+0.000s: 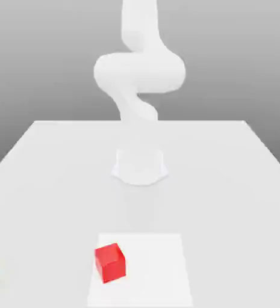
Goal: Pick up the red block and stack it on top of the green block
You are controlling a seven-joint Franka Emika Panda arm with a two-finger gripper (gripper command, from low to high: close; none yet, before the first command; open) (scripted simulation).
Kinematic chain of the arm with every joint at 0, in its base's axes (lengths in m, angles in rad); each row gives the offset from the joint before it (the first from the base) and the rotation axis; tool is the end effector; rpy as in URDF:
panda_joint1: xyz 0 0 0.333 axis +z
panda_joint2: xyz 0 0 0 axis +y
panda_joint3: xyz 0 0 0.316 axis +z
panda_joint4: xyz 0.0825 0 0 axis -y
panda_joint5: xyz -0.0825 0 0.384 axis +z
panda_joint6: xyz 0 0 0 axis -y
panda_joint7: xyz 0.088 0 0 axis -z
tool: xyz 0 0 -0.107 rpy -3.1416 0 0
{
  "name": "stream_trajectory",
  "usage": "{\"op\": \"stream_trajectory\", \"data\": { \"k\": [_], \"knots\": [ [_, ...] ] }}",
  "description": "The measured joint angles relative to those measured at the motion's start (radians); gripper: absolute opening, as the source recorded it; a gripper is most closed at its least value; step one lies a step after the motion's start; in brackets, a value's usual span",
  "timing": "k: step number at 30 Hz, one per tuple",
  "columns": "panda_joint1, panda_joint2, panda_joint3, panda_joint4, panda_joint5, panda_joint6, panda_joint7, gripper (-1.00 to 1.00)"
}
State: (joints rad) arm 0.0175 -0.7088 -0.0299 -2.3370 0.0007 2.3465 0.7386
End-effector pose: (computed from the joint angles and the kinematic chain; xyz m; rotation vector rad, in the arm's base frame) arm 0.3817 -0.0084 0.6641 -2.5236 0.9954 -0.9406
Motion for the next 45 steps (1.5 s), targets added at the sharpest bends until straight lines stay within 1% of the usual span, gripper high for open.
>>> {"op": "stream_trajectory", "data": {
  "k": [12,16,21,24,27,28,35,40,42,45],
  "knots": [
    [0.07,0.441,-0.138,-0.178,0.025,0.221,-0.314,0.0],
    [0.076,0.586,-0.166,-0.236,0.042,0.295,-0.424,0.0],
    [0.052,0.767,-0.174,-0.309,0.05,0.386,-0.55,0.0],
    [0.036,0.876,-0.15,-0.309,0.092,0.467,-0.602,0.0],
    [-0.003,0.984,-0.1,-0.294,0.146,0.556,-0.644,0.0],
    [-0.013,1.007,-0.088,-0.29,0.156,0.575,-0.652,-1.0],
    [-0.014,1.006,-0.087,-0.291,0.153,0.572,-0.649,-1.0],
    [0.013,0.847,-0.134,-0.316,0.064,0.441,-0.584,-1.0],
    [-0.009,0.828,-0.165,-0.285,0.058,0.39,-0.549,-1.0],
    [-0.075,0.863,-0.234,-0.189,0.09,0.322,-0.49,-1.0]
  ]
}}
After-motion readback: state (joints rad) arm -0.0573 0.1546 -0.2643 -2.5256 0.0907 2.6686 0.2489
